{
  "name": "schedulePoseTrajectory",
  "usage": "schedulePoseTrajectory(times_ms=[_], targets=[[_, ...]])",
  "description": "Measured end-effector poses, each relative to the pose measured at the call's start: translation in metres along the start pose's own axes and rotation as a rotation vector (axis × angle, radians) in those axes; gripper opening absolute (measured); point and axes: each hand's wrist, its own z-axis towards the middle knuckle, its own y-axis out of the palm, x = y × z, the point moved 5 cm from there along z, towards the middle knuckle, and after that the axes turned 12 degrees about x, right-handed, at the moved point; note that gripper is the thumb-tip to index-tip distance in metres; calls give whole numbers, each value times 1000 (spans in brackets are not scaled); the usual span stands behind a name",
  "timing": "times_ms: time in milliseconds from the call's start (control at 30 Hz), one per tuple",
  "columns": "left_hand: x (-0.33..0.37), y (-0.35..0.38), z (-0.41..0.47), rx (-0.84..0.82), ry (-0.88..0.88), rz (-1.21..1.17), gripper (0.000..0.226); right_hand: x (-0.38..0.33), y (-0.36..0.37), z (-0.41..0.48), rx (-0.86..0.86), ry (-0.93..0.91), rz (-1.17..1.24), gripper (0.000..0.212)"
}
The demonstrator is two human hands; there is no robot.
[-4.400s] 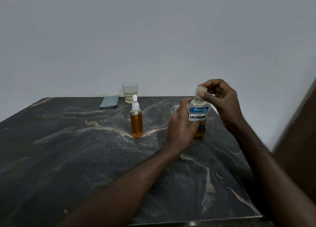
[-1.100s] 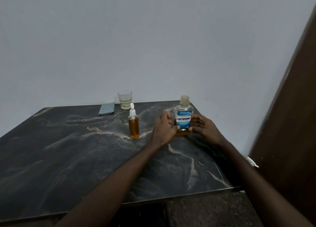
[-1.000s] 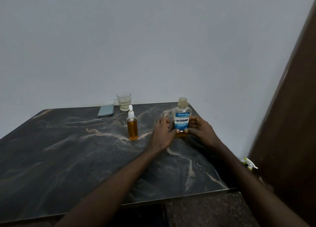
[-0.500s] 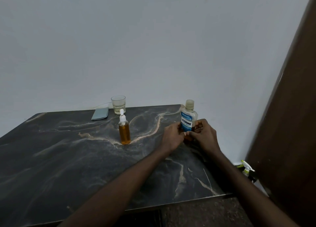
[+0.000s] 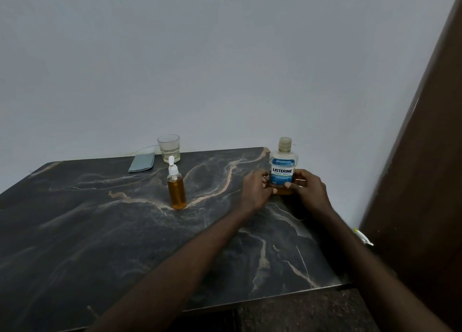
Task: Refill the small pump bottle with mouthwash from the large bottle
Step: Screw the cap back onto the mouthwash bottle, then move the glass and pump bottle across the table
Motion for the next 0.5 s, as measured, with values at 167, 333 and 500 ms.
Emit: schedulePoseTrajectory(times_ms=[167, 333, 500], targets=[[-1, 2, -1, 40, -6, -3, 38, 6, 0, 5, -10, 51, 69, 38], [0, 1, -3, 42, -8, 5, 34, 4, 1, 3, -6, 44, 37, 38], [7, -15, -10, 49, 2, 26, 40, 1, 3, -2, -27, 98, -2, 46]])
